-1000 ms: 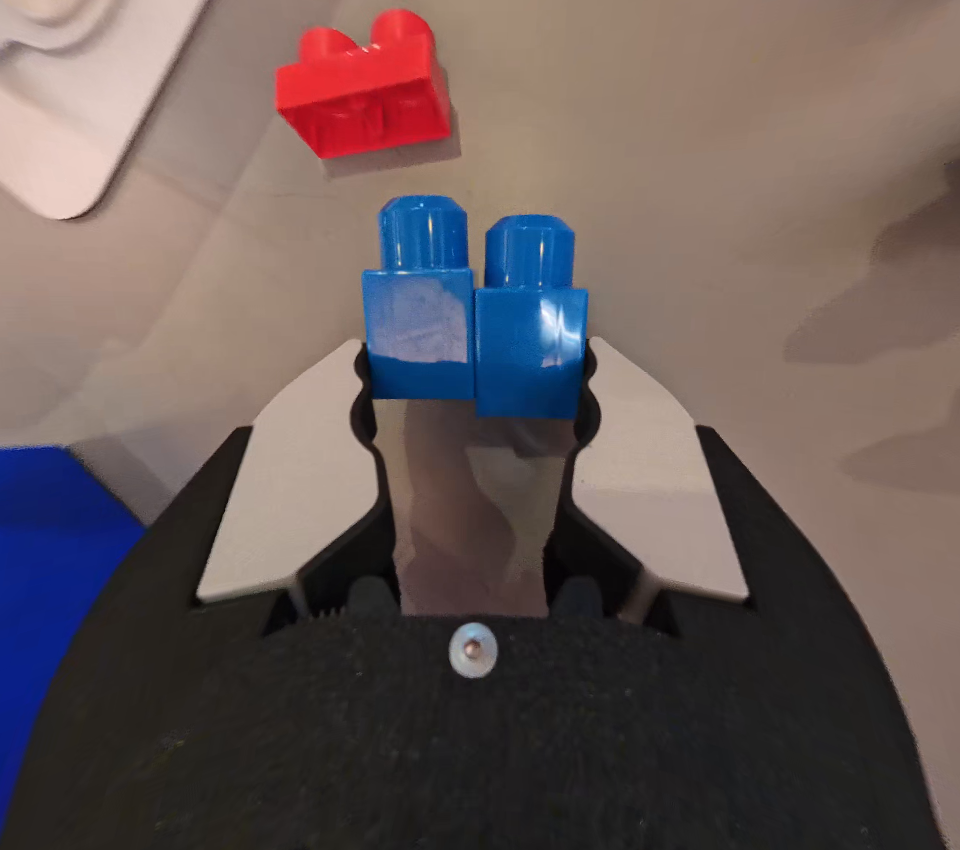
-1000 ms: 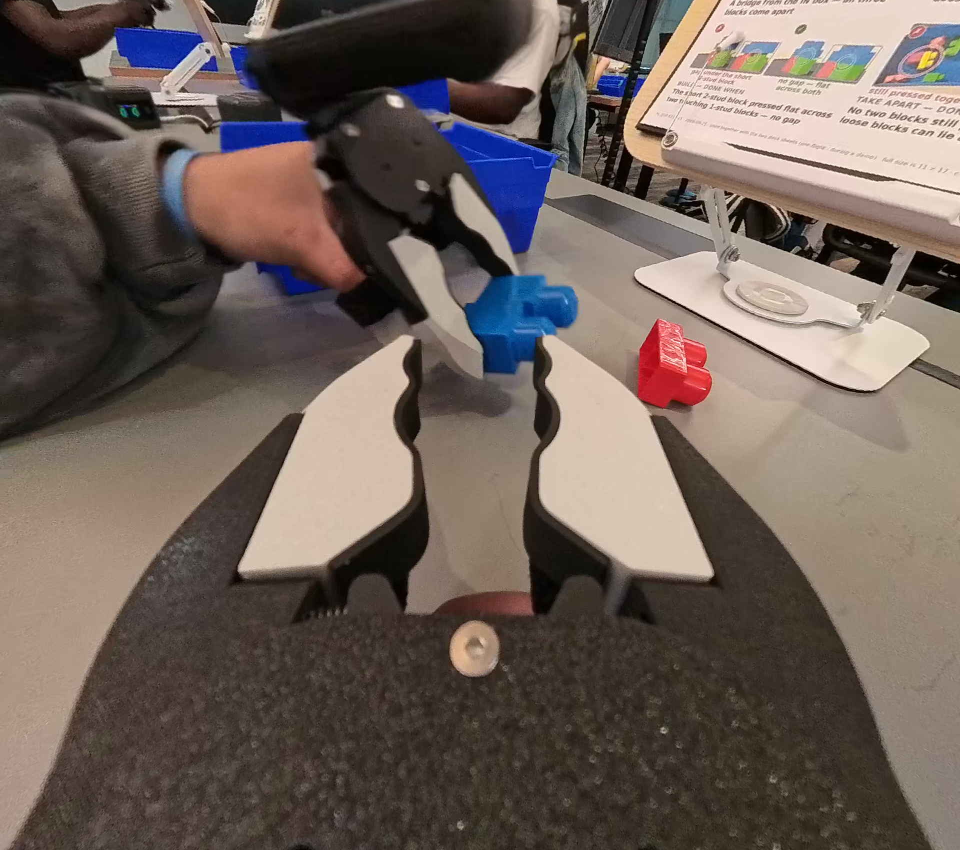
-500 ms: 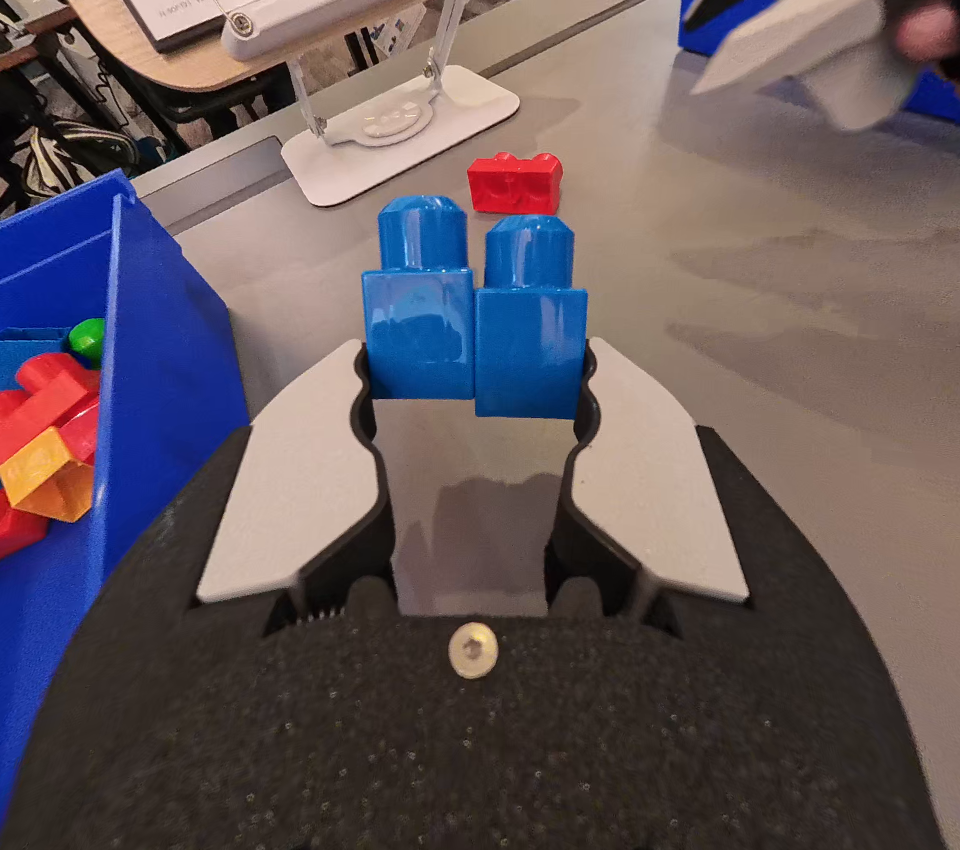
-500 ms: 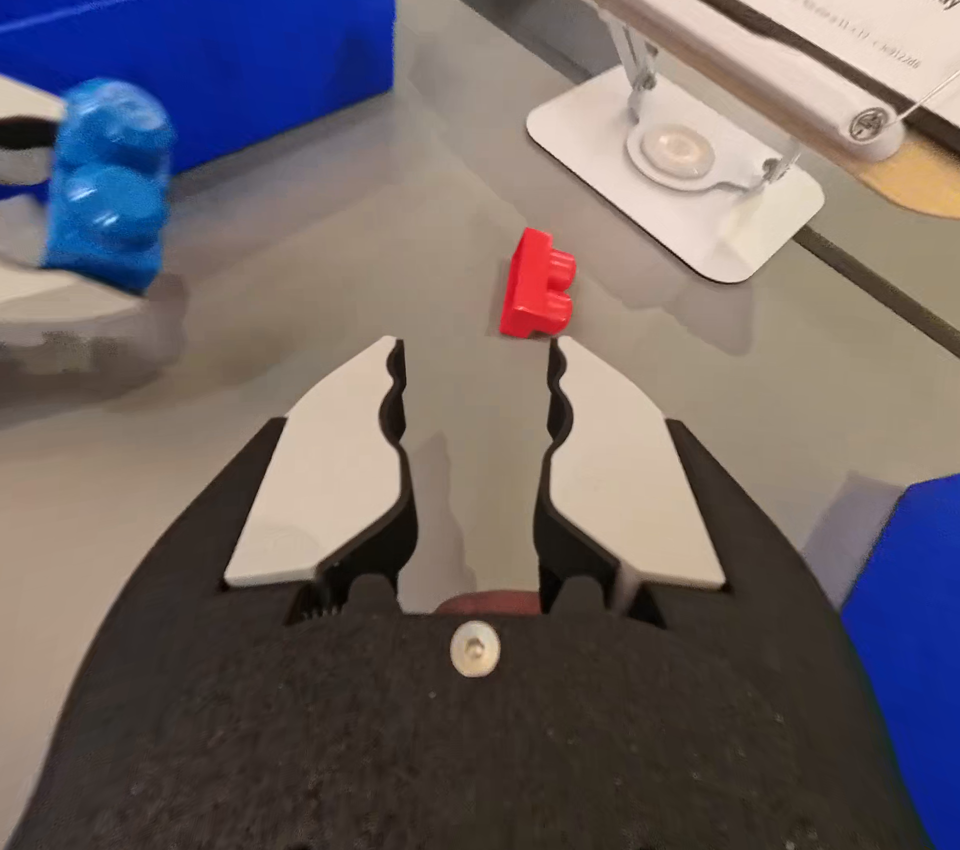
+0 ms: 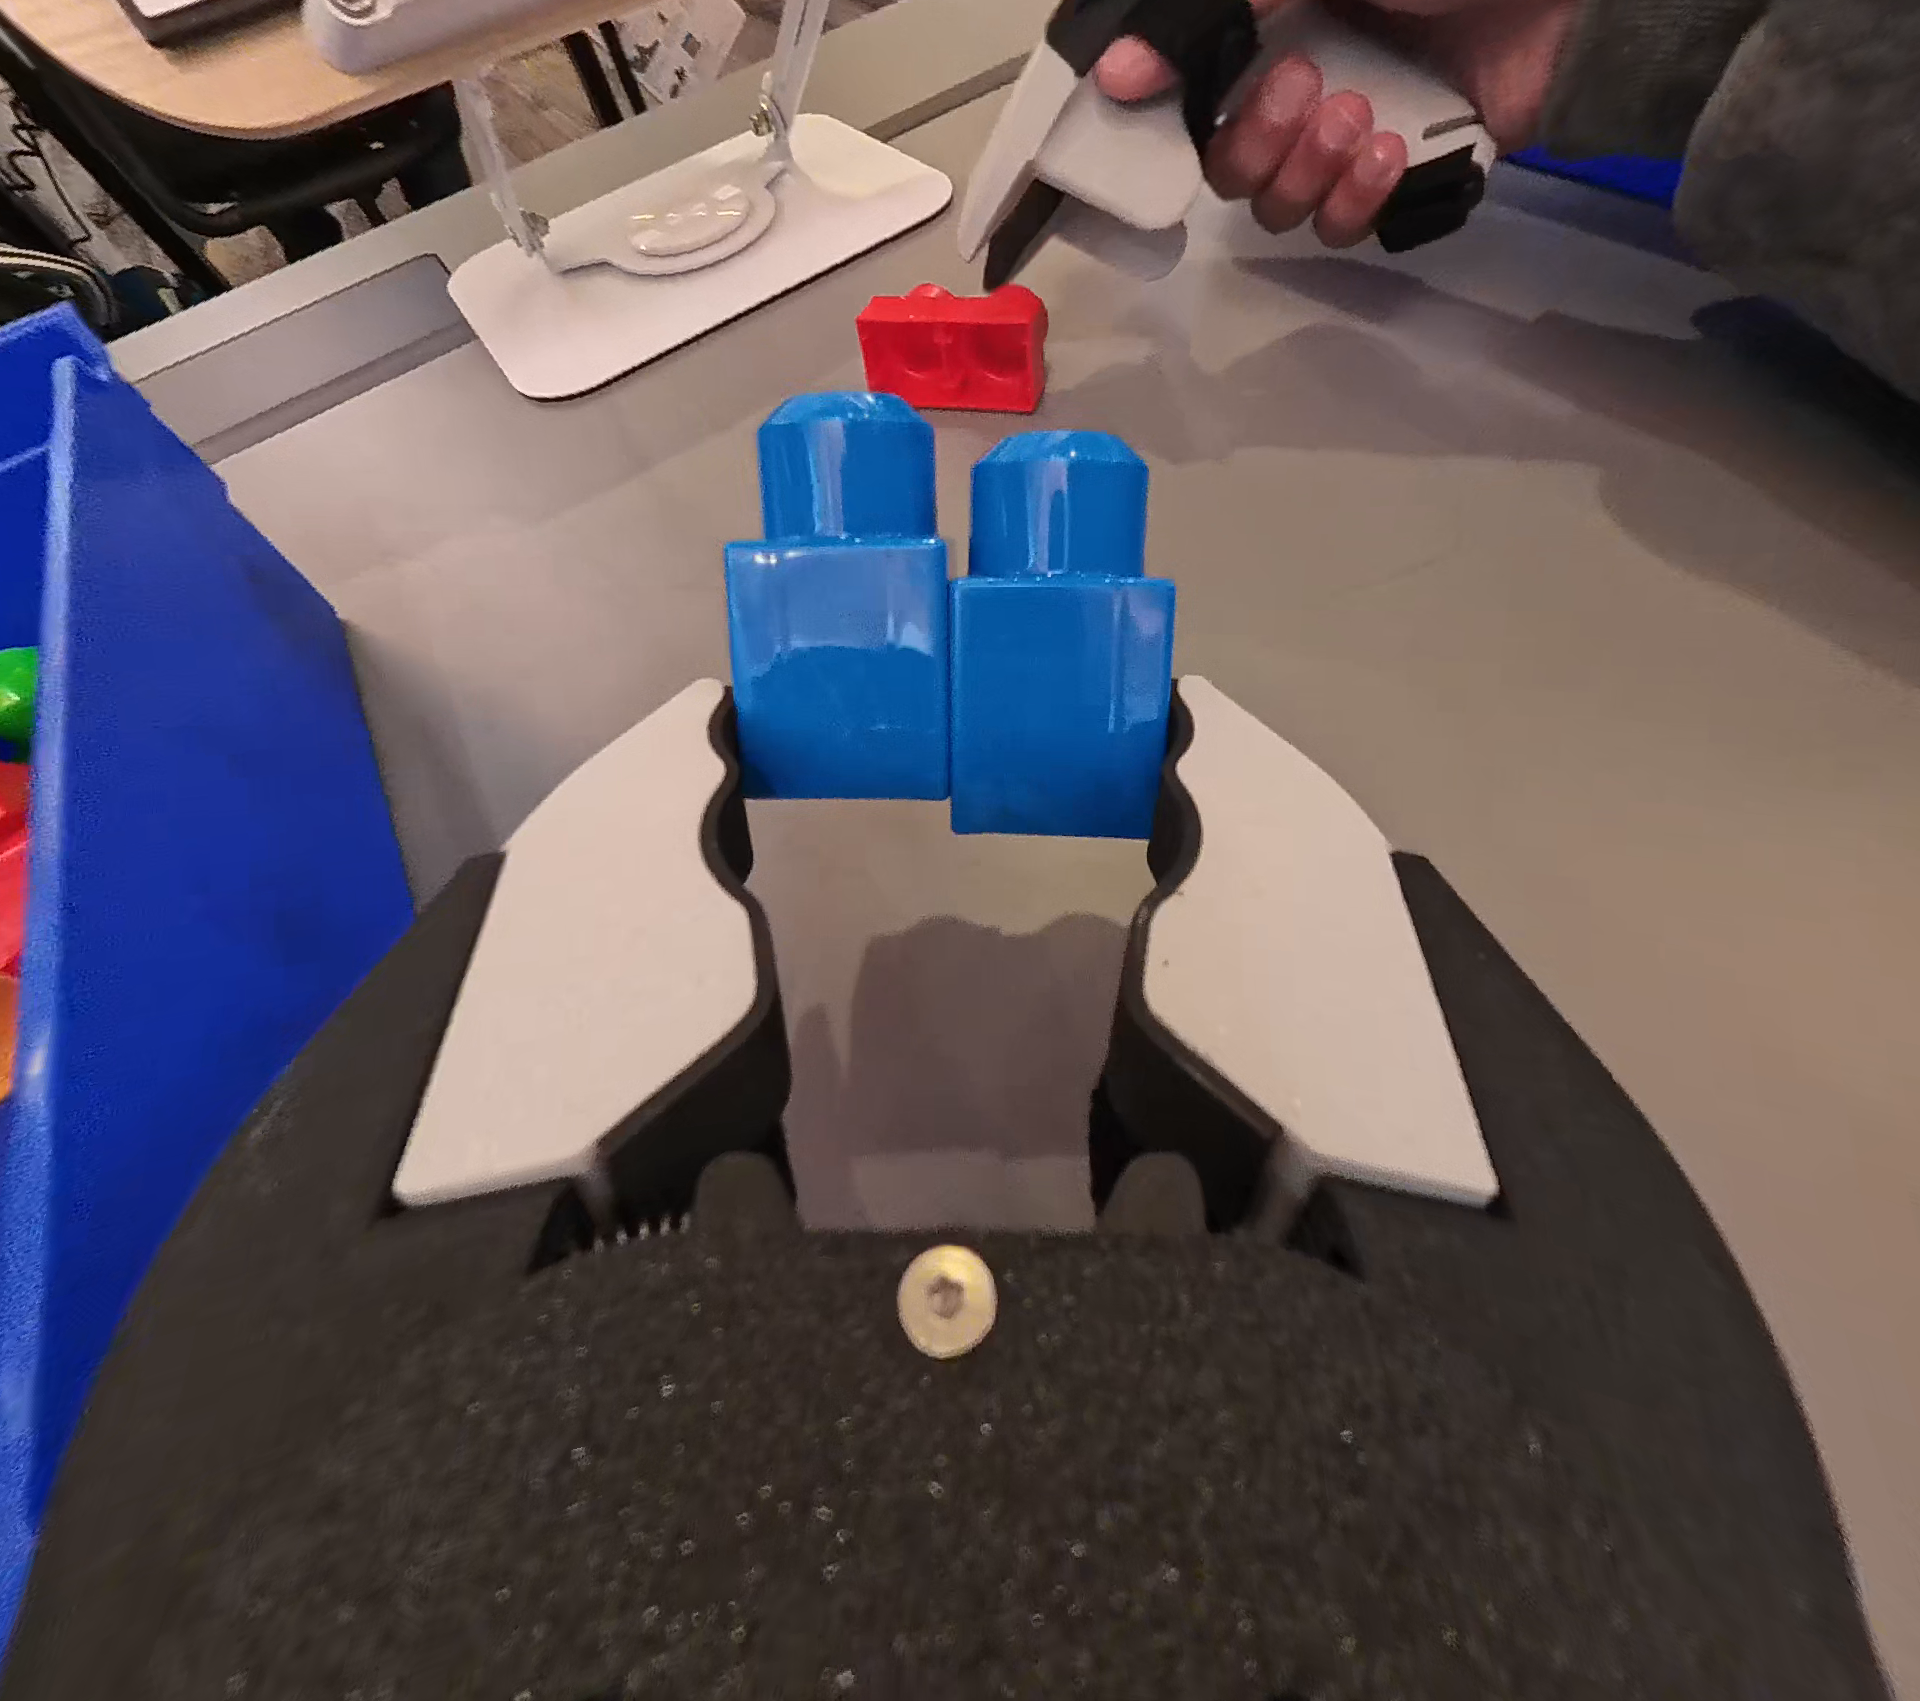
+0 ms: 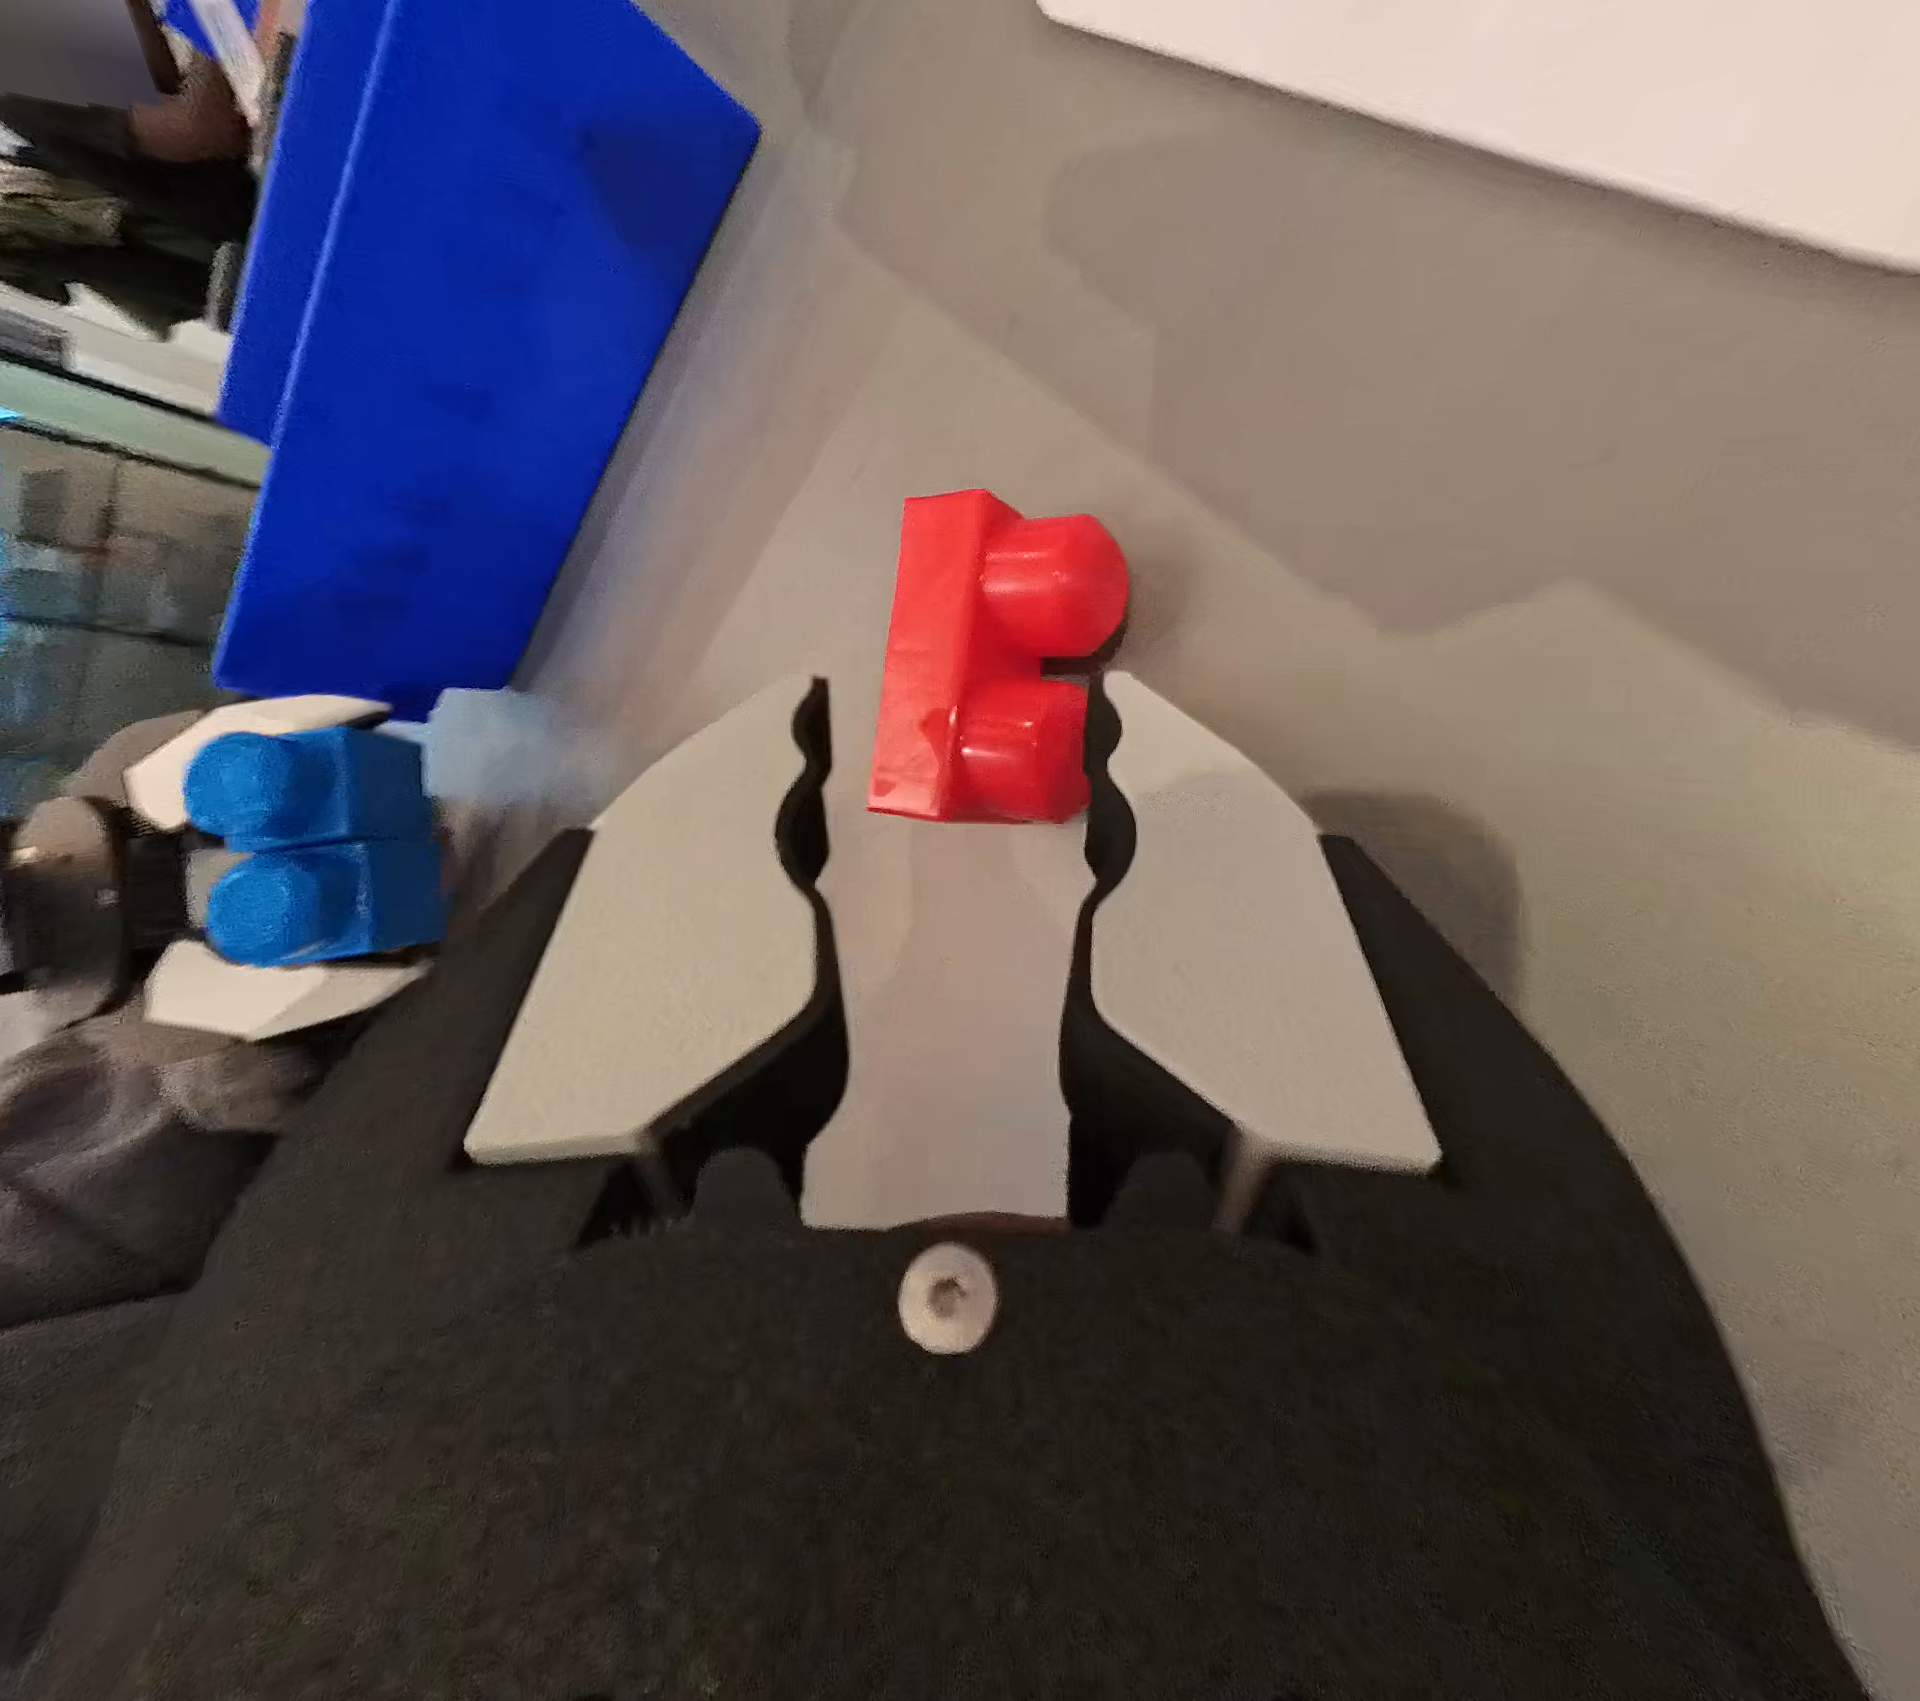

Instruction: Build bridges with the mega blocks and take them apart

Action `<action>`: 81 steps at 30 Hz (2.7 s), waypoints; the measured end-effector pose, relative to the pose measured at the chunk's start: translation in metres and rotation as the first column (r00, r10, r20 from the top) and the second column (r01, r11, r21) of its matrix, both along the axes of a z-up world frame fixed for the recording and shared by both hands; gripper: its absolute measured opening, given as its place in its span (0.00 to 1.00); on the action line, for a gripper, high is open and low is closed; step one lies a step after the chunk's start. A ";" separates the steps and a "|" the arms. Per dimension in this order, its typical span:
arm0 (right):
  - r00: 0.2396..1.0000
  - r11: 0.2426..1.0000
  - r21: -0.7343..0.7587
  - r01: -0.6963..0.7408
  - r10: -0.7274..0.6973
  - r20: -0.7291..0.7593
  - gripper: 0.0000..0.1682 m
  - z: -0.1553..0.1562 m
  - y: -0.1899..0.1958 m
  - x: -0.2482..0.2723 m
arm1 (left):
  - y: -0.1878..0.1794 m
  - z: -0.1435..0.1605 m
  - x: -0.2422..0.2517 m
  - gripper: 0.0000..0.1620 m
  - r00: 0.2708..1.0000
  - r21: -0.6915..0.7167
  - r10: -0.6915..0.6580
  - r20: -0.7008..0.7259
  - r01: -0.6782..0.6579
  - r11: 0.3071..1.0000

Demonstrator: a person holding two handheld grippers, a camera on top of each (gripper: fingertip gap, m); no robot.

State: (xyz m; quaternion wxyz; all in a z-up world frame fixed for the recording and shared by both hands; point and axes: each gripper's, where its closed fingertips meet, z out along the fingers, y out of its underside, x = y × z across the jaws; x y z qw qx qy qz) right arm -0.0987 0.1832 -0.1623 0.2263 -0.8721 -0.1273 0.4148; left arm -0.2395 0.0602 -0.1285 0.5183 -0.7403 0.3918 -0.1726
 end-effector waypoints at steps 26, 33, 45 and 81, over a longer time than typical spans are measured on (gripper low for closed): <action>0.931 0.844 0.418 -0.336 0.231 0.282 0.25 0.026 -0.050 -0.060 | -0.010 -0.006 -0.015 0.46 0.999 -0.050 0.025 -0.024 -0.026 0.998; 0.855 0.685 0.535 -0.494 0.272 0.441 0.37 0.008 -0.063 -0.087 | -0.032 -0.011 -0.021 0.46 0.999 -0.073 0.023 -0.028 -0.025 0.997; 0.755 0.541 0.533 -0.651 0.386 0.530 0.20 0.004 -0.041 -0.128 | -0.026 -0.013 -0.025 0.46 0.999 -0.057 0.032 -0.034 -0.034 0.998; 0.951 0.839 0.544 0.004 -0.172 0.258 0.35 0.056 -0.084 0.037 | -0.031 -0.020 -0.012 0.46 0.998 -0.089 -0.040 -0.049 0.036 0.995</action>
